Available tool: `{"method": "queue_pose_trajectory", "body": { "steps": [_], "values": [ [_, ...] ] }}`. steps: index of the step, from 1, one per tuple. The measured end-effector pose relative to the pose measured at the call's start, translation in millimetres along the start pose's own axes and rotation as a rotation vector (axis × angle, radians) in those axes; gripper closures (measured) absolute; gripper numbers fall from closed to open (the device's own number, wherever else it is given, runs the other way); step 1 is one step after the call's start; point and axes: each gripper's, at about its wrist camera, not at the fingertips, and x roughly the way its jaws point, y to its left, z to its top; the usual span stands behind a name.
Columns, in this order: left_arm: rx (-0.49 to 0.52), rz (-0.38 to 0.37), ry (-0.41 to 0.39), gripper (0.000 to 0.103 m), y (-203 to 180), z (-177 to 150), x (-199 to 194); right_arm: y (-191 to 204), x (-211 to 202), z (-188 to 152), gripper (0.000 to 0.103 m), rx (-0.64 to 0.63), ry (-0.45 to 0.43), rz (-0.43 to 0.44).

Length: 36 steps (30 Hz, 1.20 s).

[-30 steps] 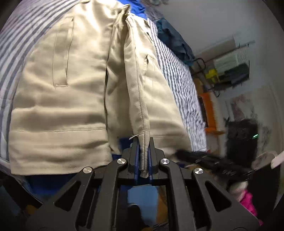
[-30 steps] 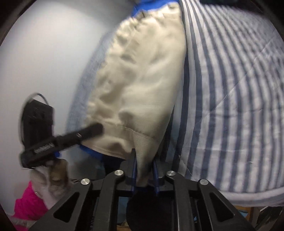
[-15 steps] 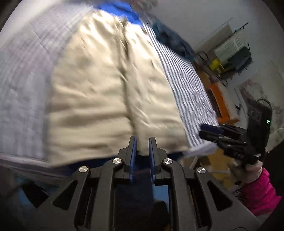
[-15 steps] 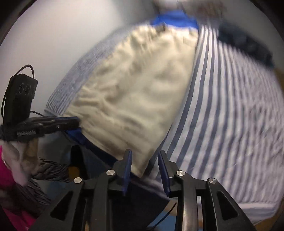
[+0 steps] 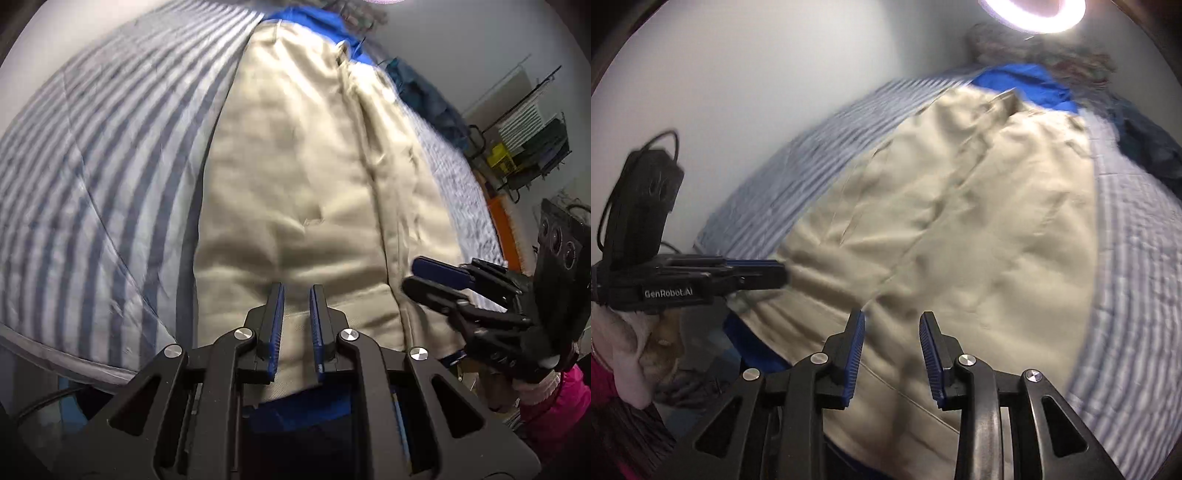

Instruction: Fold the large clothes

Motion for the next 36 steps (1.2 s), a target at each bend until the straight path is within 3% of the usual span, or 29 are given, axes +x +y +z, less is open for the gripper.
{"method": "queue_pose_trajectory", "body": {
  "steps": [3, 6, 9, 14, 17, 21, 25, 29, 33, 36],
  "values": [
    [0.042, 0.01, -0.003, 0.092, -1.9, -1.1, 3.0, 3.8, 11.3, -2.2, 0.071, -0.033, 0.004, -0.015],
    [0.008, -0.011, 0.001, 0.092, -0.8, -0.4, -4.2, -6.1, -0.7, 4.5, 0.071, -0.013, 0.029, 0.037],
    [-0.058, -0.062, -0.013, 0.092, 4.1, 1.4, -15.2, -21.3, -20.7, 16.8, 0.071, 0.018, -0.066, 0.003],
    [-0.067, -0.025, -0.064, 0.092, 8.4, 9.5, -29.1, -48.4, -22.7, 29.6, 0.07, 0.144, -0.097, 0.019],
    [-0.096, -0.017, -0.082, 0.074, 19.8, 11.3, -34.0, -43.0, -16.1, 26.3, 0.07, 0.121, -0.1, 0.023],
    [-0.13, 0.006, -0.078, 0.074, 33.9, 9.8, -30.8, -28.8, 0.2, 41.3, 0.068, 0.066, -0.146, -0.026],
    [-0.119, 0.026, -0.016, 0.068, 37.1, 9.3, -12.4, -24.9, 40.1, 47.7, 0.066, 0.058, 0.01, -0.017],
    [-0.172, -0.02, 0.004, 0.065, 47.6, 4.9, -9.0, -18.1, 27.1, 42.3, 0.052, 0.028, 0.077, 0.004],
    [-0.205, -0.08, 0.016, 0.065, 57.8, -7.3, -15.4, -37.0, -15.7, 15.8, 0.043, 0.087, 0.053, 0.006],
    [-0.192, -0.109, 0.02, 0.065, 58.6, -15.3, -18.5, -57.8, -30.4, -26.5, 0.046, 0.172, 0.08, 0.0]
  ]
}}
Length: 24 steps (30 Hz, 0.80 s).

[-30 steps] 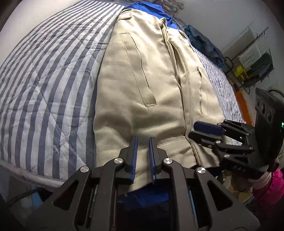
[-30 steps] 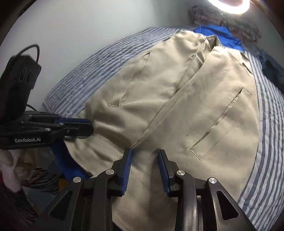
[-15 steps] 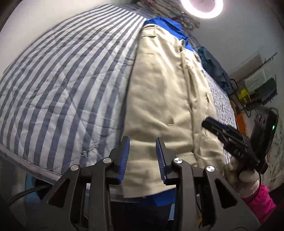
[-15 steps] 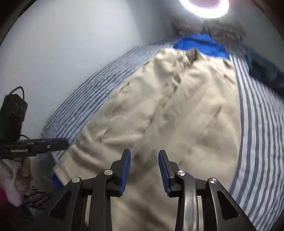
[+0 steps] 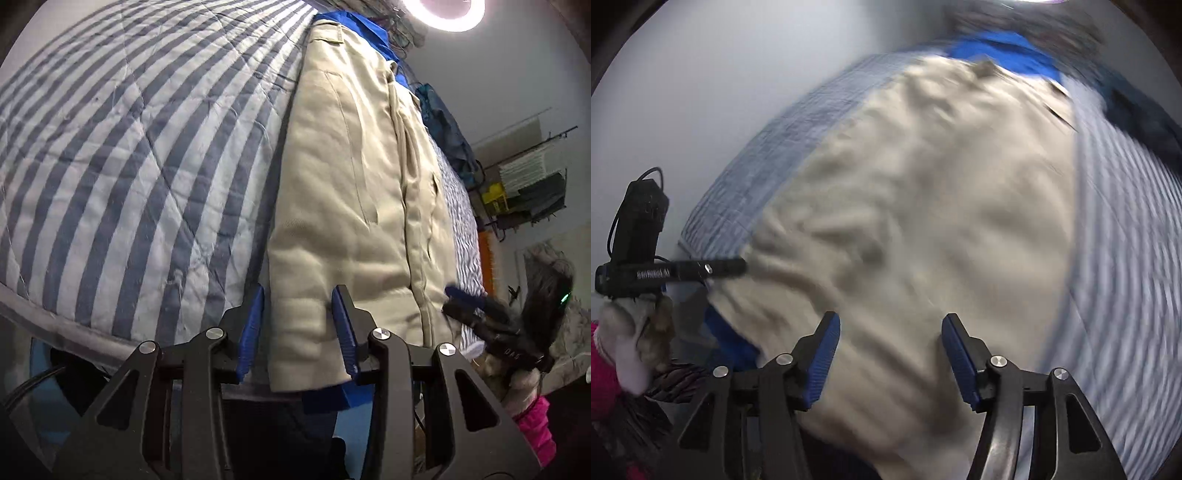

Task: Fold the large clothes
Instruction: 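Grasp the jacket hem with both tools and lift it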

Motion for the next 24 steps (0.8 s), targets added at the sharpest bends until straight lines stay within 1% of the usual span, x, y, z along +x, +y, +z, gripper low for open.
{"method": "queue_pose_trajectory", "body": {
  "steps": [2, 3, 4, 5, 6, 8, 9, 11, 12, 15, 17, 19, 21, 22, 23, 24],
  "values": [
    [-0.011, -0.022, 0.004, 0.065, 0.8, -3.1, -2.0, -5.0, -5.4, -27.9, 0.047, -0.011, 0.014, -0.014],
    [-0.02, -0.033, 0.008, 0.065, 1.8, -4.1, -2.5, -2.4, -13.2, -44.2, 0.047, -0.05, 0.007, -0.054],
    [-0.027, -0.044, 0.013, 0.065, 3.1, -6.0, -3.8, -1.4, -18.5, -51.6, 0.047, -0.062, 0.01, -0.061],
    [-0.034, -0.05, 0.017, 0.065, 4.1, -7.8, -5.4, -3.1, -27.0, -60.6, 0.047, -0.043, 0.007, -0.043],
    [-0.036, -0.052, 0.019, 0.065, 4.5, -8.2, -6.0, -9.2, -36.3, -67.5, 0.047, 0.007, -0.016, -0.013],
    [-0.036, -0.051, 0.019, 0.065, 4.8, -10.3, -10.1, -23.0, -49.9, -73.8, 0.045, 0.095, -0.073, 0.041],
    [-0.042, -0.049, 0.012, 0.065, 5.9, -11.4, -13.1, -29.8, -53.5, -75.3, 0.041, 0.14, -0.101, 0.061],
    [-0.068, -0.06, 0.006, 0.063, 12.1, -17.1, -19.3, -44.2, -56.0, -74.2, 0.038, 0.214, -0.135, 0.096],
    [-0.09, -0.074, 0.007, 0.063, 15.7, -18.3, -19.7, -52.9, -53.4, -73.7, 0.035, 0.256, -0.139, 0.132],
    [-0.143, -0.12, 0.026, 0.063, 25.0, -20.5, -16.6, -68.5, -33.5, -73.5, 0.035, 0.355, -0.117, 0.224],
    [-0.159, -0.137, 0.03, 0.063, 27.6, -22.0, -14.6, -68.9, -16.0, -75.3, 0.037, 0.386, -0.092, 0.254],
    [-0.151, -0.144, 0.038, 0.063, 26.6, -23.8, -14.8, -68.0, -15.4, -77.1, 0.037, 0.383, -0.115, 0.269],
    [-0.134, -0.149, 0.049, 0.063, 22.0, -25.0, -12.9, -68.1, -13.3, -75.8, 0.037, 0.39, -0.117, 0.324],
    [-0.12, -0.142, 0.05, 0.063, 18.6, -25.6, -10.8, -68.4, -12.1, -74.2, 0.041, 0.393, -0.118, 0.342],
    [-0.112, -0.136, 0.049, 0.065, 15.1, -25.2, -8.7, -66.5, -7.2, -72.4, 0.043, 0.393, -0.105, 0.361],
    [-0.104, -0.131, 0.049, 0.069, 11.8, -25.0, -6.4, -64.2, -3.2, -70.2, 0.043, 0.383, -0.098, 0.364]
  ]
}}
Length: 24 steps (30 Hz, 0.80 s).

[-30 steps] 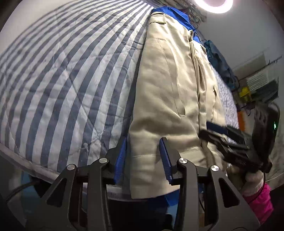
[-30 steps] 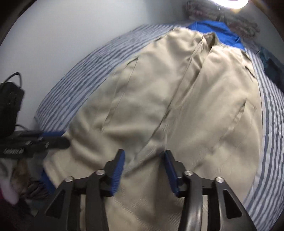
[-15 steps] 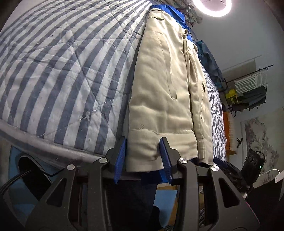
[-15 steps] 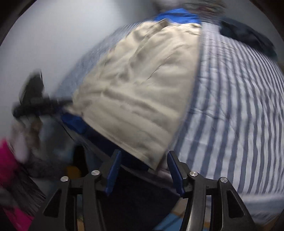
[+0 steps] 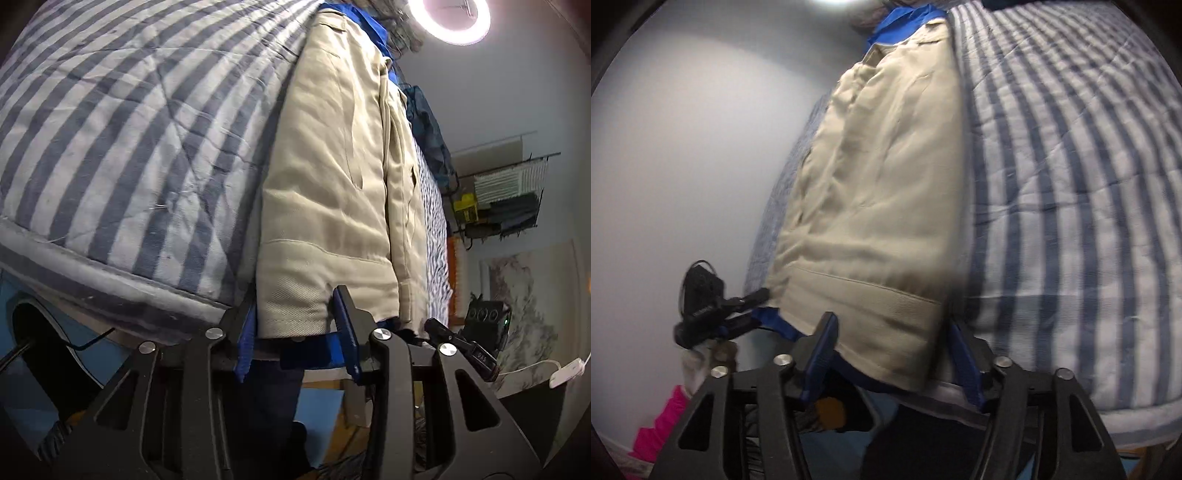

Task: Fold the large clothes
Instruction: 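Grasp the jacket hem with both tools and lift it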

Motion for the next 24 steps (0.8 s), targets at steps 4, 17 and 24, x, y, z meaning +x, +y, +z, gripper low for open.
{"method": "queue_pose_trajectory", "body": {
  "steps": [4, 17, 24],
  "values": [
    [0.044, 0.04, -0.007, 0.074, -13.0, -2.1, 1.9, 9.8, 6.9, 4.2, 0.05, -0.041, 0.013, -0.004],
    [0.035, -0.056, -0.054, 0.09, -45.8, 8.2, -21.7, 22.8, -24.4, 10.8, 0.084, 0.028, -0.057, 0.097],
    [0.076, -0.08, -0.083, 0.09, -86.3, 44.8, -34.0, 34.6, -38.2, 40.6, 0.086, 0.054, -0.099, 0.158]
  ]
}}
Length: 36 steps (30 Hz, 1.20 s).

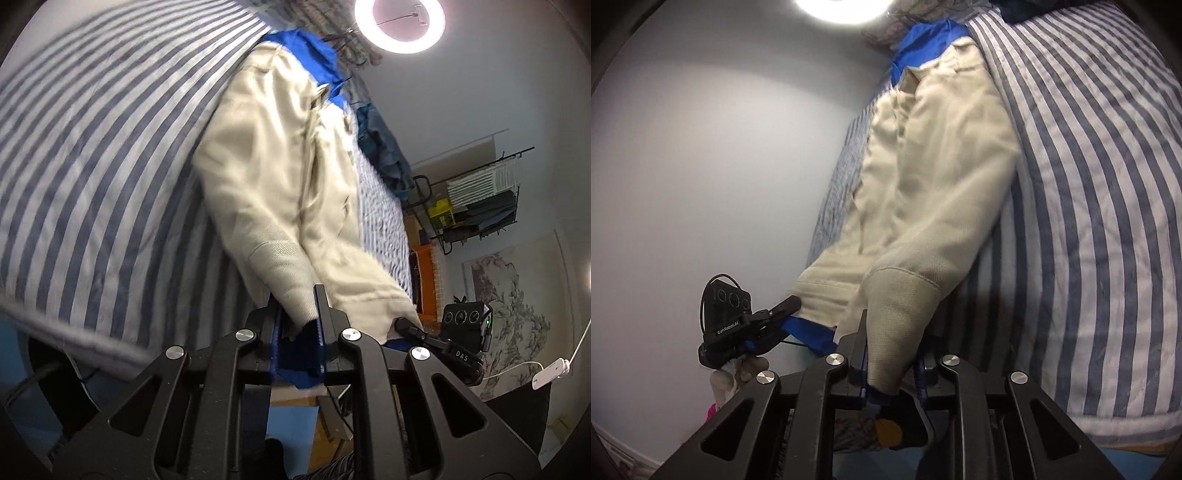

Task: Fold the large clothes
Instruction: 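Grasp the jacket hem with both tools and lift it, then fold the hem up toward the blue collar with both tools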

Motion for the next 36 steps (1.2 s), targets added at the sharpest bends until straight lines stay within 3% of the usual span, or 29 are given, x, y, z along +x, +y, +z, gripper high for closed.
{"method": "queue_pose_trajectory", "body": {
  "steps": [11, 20, 26, 30, 32, 33, 34, 36],
  "values": [
    [0.086, 0.066, -0.065, 0.09, -39.9, 100.5, 19.4, 21.6, 9.8, 95.9, 0.087, -0.024, -0.098, 0.013],
    [0.032, 0.117, -0.074, 0.09, -20.4, 160.3, 81.8, -21.7, 49.9, 157.3, 0.087, 0.072, -0.133, -0.001],
    [0.01, 0.161, -0.069, 0.09, -2.0, 181.8, 118.3, -55.0, 80.6, 181.2, 0.086, 0.127, -0.104, 0.001],
    [-0.008, 0.17, -0.059, 0.088, 9.6, 187.7, 132.0, -66.4, 89.6, 190.9, 0.076, 0.126, -0.089, -0.006],
    [-0.038, 0.159, -0.063, 0.076, 15.9, 195.2, 130.7, -70.2, 84.0, 193.7, 0.062, 0.129, -0.101, 0.007],
    [-0.054, 0.142, -0.074, 0.066, 18.8, 199.7, 125.7, -72.0, 76.6, 194.2, 0.045, 0.125, -0.12, 0.015],
    [-0.065, 0.126, -0.095, 0.063, 21.4, 204.2, 117.4, -73.3, 67.5, 194.3, 0.028, 0.114, -0.145, 0.016],
    [-0.068, 0.096, -0.139, 0.06, 26.6, 210.5, 98.5, -76.5, 50.5, 193.6, 0.024, 0.082, -0.18, 0.026]
  ]
}}
